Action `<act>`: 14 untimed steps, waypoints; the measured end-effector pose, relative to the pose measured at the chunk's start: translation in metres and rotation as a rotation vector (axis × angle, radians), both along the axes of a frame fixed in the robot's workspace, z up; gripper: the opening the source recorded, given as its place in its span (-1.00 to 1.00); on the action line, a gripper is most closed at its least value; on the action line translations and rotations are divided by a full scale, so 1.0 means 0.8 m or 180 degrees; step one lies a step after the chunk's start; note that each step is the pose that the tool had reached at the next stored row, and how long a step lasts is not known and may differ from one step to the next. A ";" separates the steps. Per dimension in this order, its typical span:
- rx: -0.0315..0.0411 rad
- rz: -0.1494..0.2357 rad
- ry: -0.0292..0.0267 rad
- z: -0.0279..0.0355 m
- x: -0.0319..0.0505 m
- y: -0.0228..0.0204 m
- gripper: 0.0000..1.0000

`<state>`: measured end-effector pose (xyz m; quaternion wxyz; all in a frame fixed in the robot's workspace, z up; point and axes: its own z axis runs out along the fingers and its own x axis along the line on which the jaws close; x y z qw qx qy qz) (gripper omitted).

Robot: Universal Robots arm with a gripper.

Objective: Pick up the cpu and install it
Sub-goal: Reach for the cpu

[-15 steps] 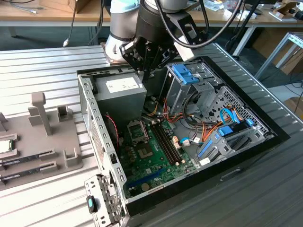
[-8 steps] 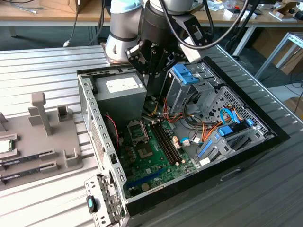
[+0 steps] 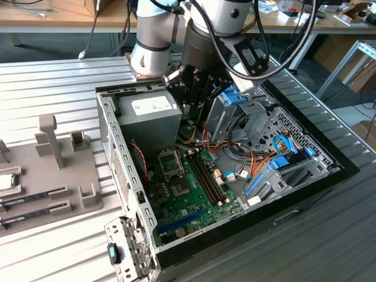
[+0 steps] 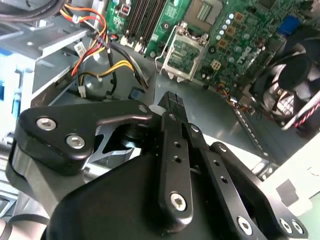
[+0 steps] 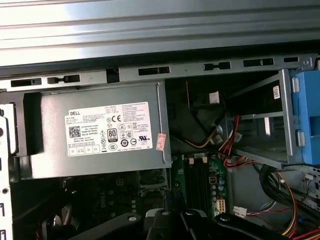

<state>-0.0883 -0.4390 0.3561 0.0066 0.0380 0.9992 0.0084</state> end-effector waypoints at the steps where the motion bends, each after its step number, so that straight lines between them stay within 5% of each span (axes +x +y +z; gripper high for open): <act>1: 0.0000 0.0000 0.0000 -0.0026 0.000 -0.0034 -0.79; 5: 0.0000 0.0000 0.0003 -0.0167 0.000 -0.0179 -0.79; 9: 0.0000 0.0000 0.0004 -0.0195 -0.002 -0.0184 -0.79; 14: 0.0002 0.0000 -0.0009 -0.0080 -0.014 -0.0185 -0.79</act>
